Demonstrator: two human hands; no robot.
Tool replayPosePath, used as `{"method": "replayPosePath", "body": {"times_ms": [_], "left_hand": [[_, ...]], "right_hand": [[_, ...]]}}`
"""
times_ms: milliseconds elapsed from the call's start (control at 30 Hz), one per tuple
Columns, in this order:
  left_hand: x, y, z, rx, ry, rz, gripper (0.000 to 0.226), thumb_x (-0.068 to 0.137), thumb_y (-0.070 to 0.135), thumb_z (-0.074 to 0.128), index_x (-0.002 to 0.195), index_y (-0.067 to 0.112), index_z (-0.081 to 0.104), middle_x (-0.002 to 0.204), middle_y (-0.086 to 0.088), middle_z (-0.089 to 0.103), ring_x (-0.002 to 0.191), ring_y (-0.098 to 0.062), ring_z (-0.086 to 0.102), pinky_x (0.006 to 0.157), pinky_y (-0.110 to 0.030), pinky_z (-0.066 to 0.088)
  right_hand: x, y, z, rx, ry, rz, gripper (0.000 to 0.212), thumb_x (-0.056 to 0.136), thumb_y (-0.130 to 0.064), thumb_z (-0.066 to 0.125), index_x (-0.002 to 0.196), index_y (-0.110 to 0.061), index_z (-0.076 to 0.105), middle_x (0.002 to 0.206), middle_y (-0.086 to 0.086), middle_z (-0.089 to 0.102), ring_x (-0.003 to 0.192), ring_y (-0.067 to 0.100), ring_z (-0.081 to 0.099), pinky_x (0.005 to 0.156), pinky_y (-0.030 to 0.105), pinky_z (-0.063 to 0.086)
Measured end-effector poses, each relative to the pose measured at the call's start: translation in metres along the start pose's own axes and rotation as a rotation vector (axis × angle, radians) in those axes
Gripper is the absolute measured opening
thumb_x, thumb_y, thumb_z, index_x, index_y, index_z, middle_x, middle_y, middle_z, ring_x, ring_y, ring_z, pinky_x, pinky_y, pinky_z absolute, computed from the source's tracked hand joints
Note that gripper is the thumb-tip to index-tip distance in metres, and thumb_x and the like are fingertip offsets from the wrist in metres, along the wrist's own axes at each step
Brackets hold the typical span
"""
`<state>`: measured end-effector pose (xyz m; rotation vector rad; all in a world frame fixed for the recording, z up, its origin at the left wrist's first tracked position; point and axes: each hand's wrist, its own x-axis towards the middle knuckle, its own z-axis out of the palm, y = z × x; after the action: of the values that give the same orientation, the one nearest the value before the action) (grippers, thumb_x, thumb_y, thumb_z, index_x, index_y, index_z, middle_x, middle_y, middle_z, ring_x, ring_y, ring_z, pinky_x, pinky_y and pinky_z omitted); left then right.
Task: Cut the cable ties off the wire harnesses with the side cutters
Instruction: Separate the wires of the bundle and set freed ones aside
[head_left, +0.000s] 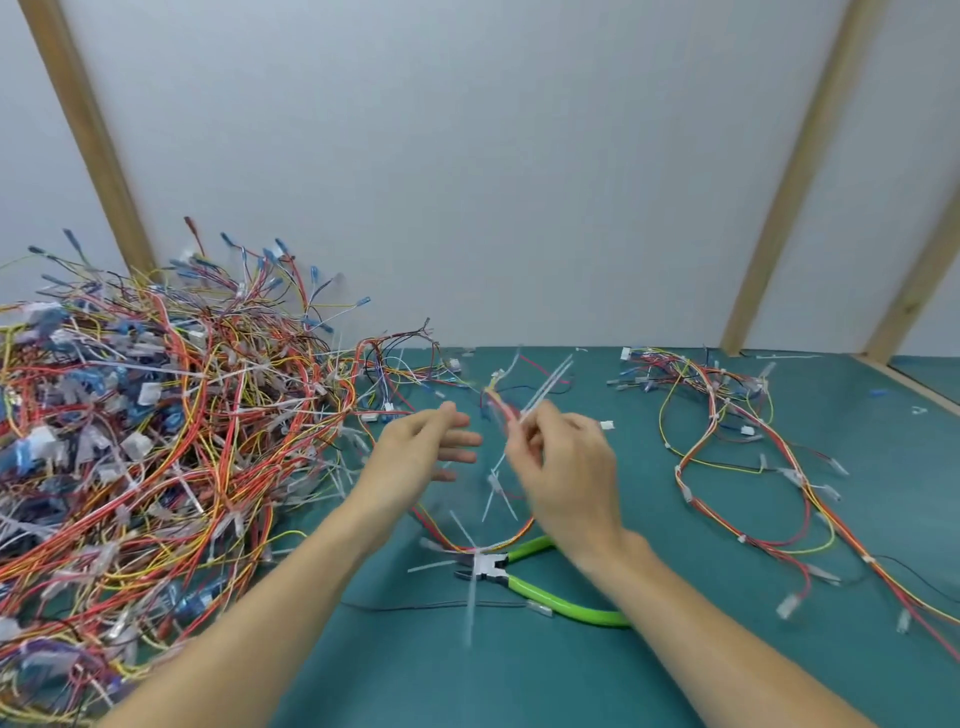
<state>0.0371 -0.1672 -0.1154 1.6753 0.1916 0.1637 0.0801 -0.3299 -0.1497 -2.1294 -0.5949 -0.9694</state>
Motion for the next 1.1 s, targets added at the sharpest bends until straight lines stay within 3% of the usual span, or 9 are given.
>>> {"method": "replayPosePath", "body": {"times_ms": [133, 300, 400, 533, 600, 733, 833, 933, 1100], "left_hand": [[-0.007, -0.002, 0.013, -0.211, 0.037, -0.012, 0.035, 0.102, 0.036, 0.053, 0.100, 0.005, 0.071, 0.086, -0.004, 0.078, 0.075, -0.014, 0.073, 0.062, -0.024, 0.058], [-0.015, -0.032, 0.011, -0.328, 0.091, 0.007, 0.020, 0.098, 0.027, 0.061, 0.109, 0.016, 0.074, 0.083, -0.007, 0.064, 0.073, -0.021, 0.055, 0.064, -0.030, 0.046], [-0.014, -0.036, 0.004, -0.199, 0.174, 0.189, 0.016, 0.098, 0.021, 0.062, 0.107, 0.024, 0.075, 0.073, 0.001, 0.068, 0.061, -0.008, 0.054, 0.052, -0.018, 0.040], [-0.019, -0.040, 0.002, 0.122, 0.360, 0.505, 0.023, 0.096, 0.027, 0.066, 0.073, 0.026, 0.068, 0.087, 0.026, 0.071, 0.056, -0.002, 0.052, 0.054, -0.021, 0.044], [-0.026, -0.042, 0.008, 0.340, 0.402, 0.608, 0.021, 0.093, 0.043, 0.061, 0.082, 0.026, 0.066, 0.091, 0.031, 0.068, 0.055, -0.006, 0.049, 0.054, -0.028, 0.042], [-0.036, -0.036, 0.015, 0.589, 0.406, 0.740, 0.022, 0.089, 0.042, 0.062, 0.109, 0.035, 0.069, 0.065, 0.022, 0.052, 0.055, -0.007, 0.044, 0.053, -0.026, 0.041], [-0.041, -0.035, 0.014, 0.606, 0.335, 0.758, 0.018, 0.089, 0.051, 0.060, 0.103, 0.039, 0.063, 0.063, 0.022, 0.055, 0.052, -0.005, 0.044, 0.052, -0.025, 0.044], [-0.043, -0.037, 0.017, 0.567, 0.244, 0.699, 0.033, 0.089, 0.062, 0.054, 0.086, 0.030, 0.060, 0.079, 0.008, 0.074, 0.054, -0.011, 0.055, 0.057, -0.035, 0.051], [-0.042, -0.039, 0.022, 0.288, 0.173, 0.561, 0.044, 0.098, 0.055, 0.044, 0.107, 0.020, 0.071, 0.054, 0.012, 0.051, 0.051, -0.006, 0.043, 0.052, -0.026, 0.037]], "right_hand": [[-0.022, -0.012, 0.003, 0.066, -0.090, -0.268, 0.021, 0.087, -0.017, 0.068, 0.071, -0.017, 0.055, 0.056, -0.010, 0.052, 0.061, 0.017, 0.040, 0.101, 0.034, 0.047], [-0.026, -0.020, -0.009, 0.239, -0.186, -0.271, 0.024, 0.089, -0.031, 0.066, 0.068, -0.020, 0.063, 0.060, -0.010, 0.060, 0.057, 0.013, 0.050, 0.088, 0.038, 0.051], [-0.016, -0.016, -0.023, 0.375, -0.030, -0.066, 0.030, 0.094, -0.034, 0.058, 0.069, -0.019, 0.065, 0.067, -0.009, 0.064, 0.067, 0.013, 0.061, 0.071, 0.040, 0.051], [-0.002, -0.006, -0.032, 0.446, 0.085, 0.247, 0.035, 0.099, -0.044, 0.047, 0.079, -0.025, 0.068, 0.079, -0.010, 0.069, 0.083, 0.015, 0.065, 0.079, 0.032, 0.049], [-0.002, -0.009, -0.031, 0.629, -0.044, 0.407, 0.042, 0.095, -0.056, 0.049, 0.084, -0.024, 0.073, 0.080, -0.005, 0.073, 0.079, 0.012, 0.068, 0.078, 0.027, 0.051], [-0.009, -0.021, -0.021, 0.786, -0.204, 0.495, 0.040, 0.087, -0.059, 0.063, 0.094, -0.022, 0.076, 0.082, 0.002, 0.077, 0.077, 0.013, 0.070, 0.078, 0.024, 0.054], [-0.007, -0.022, -0.021, 0.891, -0.245, 0.612, 0.021, 0.087, -0.039, 0.078, 0.095, -0.020, 0.079, 0.088, 0.005, 0.079, 0.079, 0.015, 0.071, 0.080, 0.031, 0.057], [-0.004, -0.019, -0.025, 1.121, -0.348, 0.835, 0.034, 0.073, -0.042, 0.080, 0.098, -0.019, 0.079, 0.098, 0.008, 0.078, 0.077, 0.014, 0.066, 0.073, 0.029, 0.057], [-0.003, -0.012, -0.027, 1.275, -0.492, 0.923, 0.054, 0.080, -0.037, 0.081, 0.125, -0.011, 0.070, 0.118, 0.004, 0.076, 0.080, 0.012, 0.063, 0.086, 0.034, 0.053]]}}
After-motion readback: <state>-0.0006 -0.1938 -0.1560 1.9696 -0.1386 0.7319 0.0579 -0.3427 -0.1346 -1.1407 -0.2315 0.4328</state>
